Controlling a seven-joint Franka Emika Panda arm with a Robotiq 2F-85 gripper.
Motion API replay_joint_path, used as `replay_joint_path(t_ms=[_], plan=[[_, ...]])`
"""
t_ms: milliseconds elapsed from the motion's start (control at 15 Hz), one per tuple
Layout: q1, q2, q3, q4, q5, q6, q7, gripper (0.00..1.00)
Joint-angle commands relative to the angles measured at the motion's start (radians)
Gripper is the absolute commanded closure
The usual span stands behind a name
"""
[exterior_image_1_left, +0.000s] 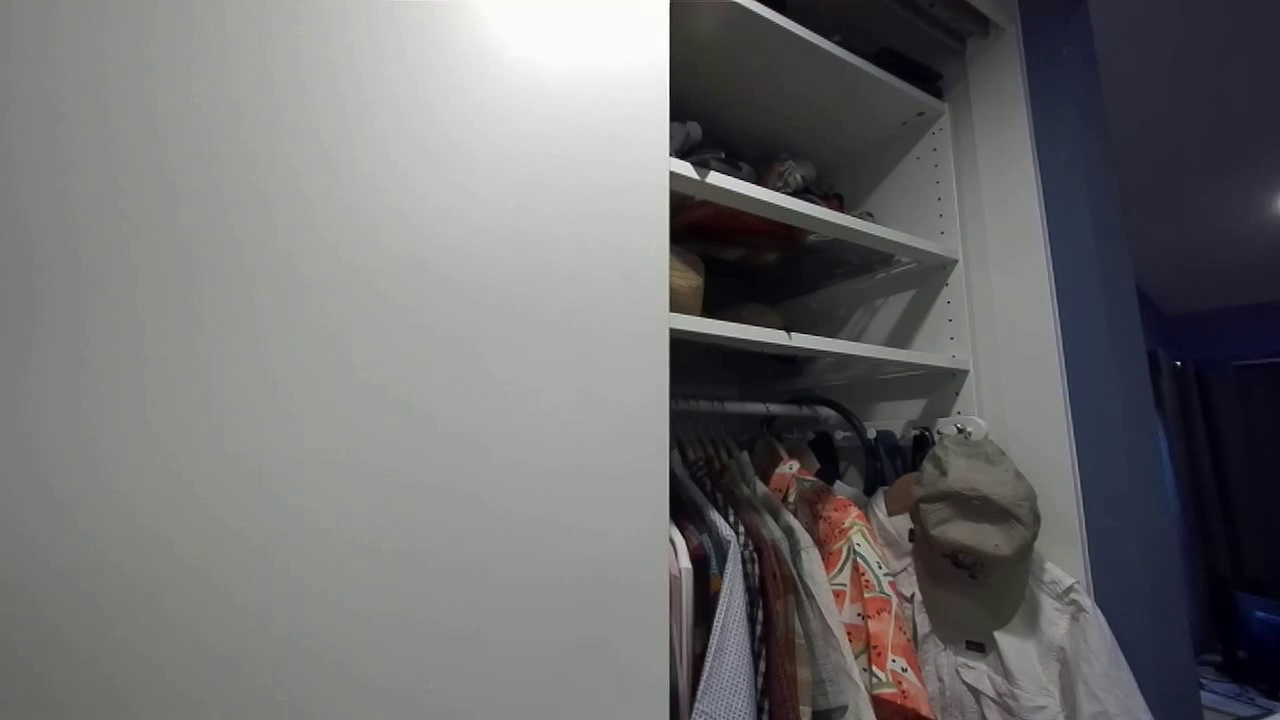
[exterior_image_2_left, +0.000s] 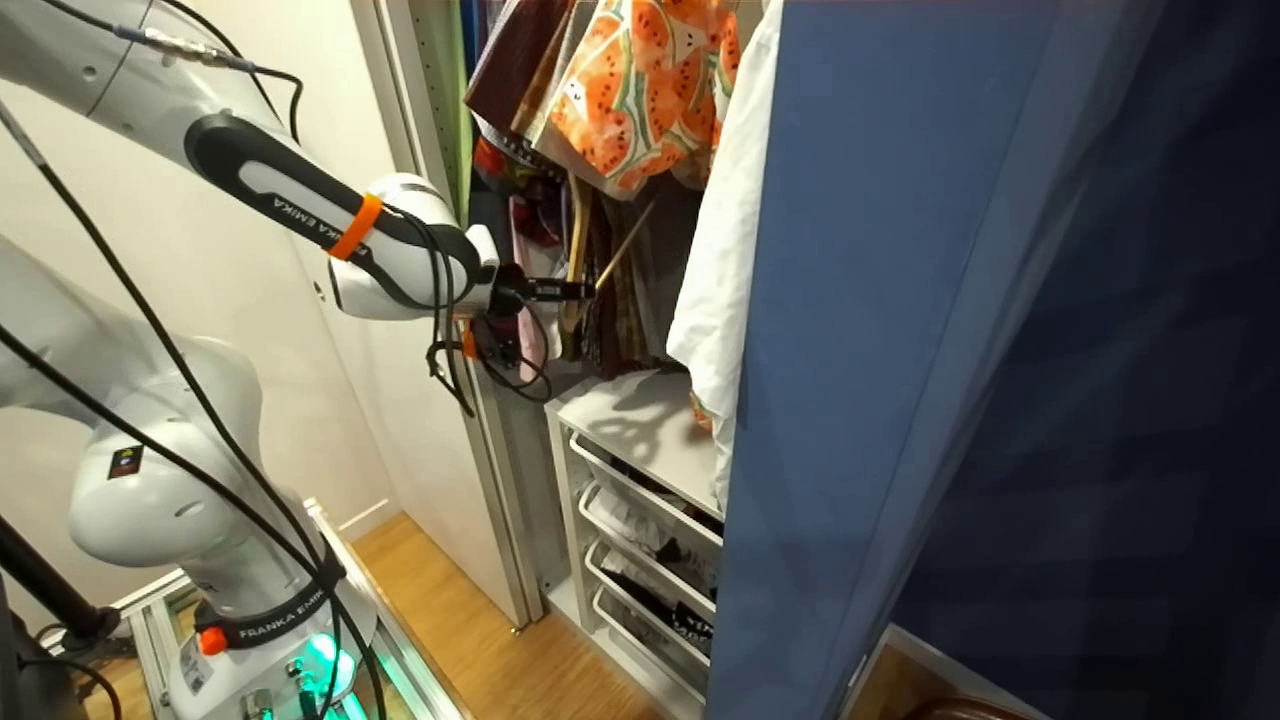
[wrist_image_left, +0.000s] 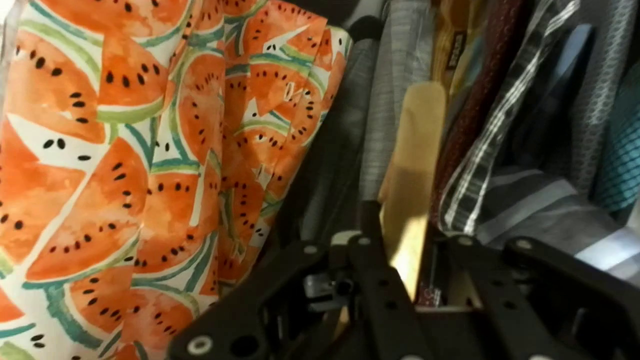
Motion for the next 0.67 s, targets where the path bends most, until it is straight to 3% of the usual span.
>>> replay_joint_path(t_ms=[0,267,533,600], plan=[[0.011,-0.095,-0.051,0.0,0.0,-0.053,0.061,0.96],[0.05,-0.202,-0.114,-0.031,0.0,-0.121,0.099,0.96],[0.038,-0.264,-0.161,-0.023,0.0,-0.156,0.202,0.96],[0.166,-0.225,-0.332,0.001,0.006,-0.176,0.119,0.96]])
